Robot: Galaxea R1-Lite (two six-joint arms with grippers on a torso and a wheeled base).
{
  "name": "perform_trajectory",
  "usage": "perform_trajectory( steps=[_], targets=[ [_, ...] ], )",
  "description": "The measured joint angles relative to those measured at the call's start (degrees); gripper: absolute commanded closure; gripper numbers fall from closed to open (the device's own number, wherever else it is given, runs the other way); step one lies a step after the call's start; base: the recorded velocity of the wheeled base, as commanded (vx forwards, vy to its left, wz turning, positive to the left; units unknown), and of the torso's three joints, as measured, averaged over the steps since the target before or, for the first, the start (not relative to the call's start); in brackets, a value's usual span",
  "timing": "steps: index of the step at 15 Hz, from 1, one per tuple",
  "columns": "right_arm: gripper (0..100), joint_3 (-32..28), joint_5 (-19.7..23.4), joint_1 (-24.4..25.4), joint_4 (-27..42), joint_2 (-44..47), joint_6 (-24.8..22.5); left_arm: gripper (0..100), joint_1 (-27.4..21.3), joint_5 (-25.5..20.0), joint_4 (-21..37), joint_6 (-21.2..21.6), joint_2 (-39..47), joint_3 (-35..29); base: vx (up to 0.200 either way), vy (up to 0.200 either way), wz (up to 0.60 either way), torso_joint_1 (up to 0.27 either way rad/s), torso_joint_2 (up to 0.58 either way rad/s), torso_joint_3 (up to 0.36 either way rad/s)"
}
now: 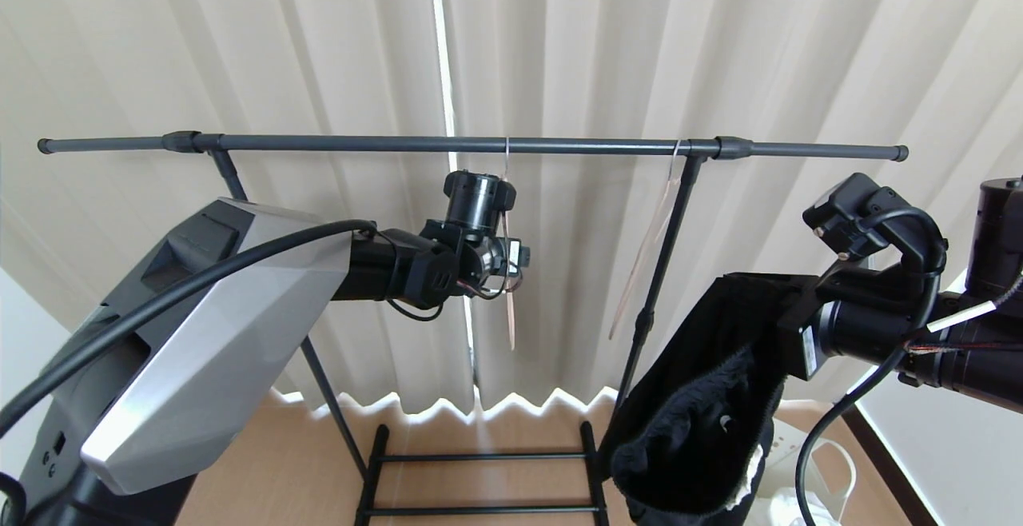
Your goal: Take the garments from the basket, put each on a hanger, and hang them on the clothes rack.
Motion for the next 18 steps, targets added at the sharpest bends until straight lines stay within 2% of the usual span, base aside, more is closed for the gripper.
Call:
perform_trajectory(
  steps=[6,13,18],
  targets=[
    [100,0.0,0.0,0.0,0.0,-0.1,0.0,0,0.2,3.9,0.1,0.0,0.1,0.4,0.0,0.0,0.0,0.0,0.0,0.0],
    [100,0.0,0.0,0.0,0.0,-0.3,0.0,0,-0.3,3.9,-0.1,0.1,0.4,-0.1,0.0,0.0,0.0,0.0,0.0,0.0],
    [100,0.0,0.0,0.0,0.0,-0.3,0.0,0,-0.4,3.6,0.0,0.0,2.8,-3.4,0.0,0.0,0.0,0.0,0.0,0.0]
  ],
)
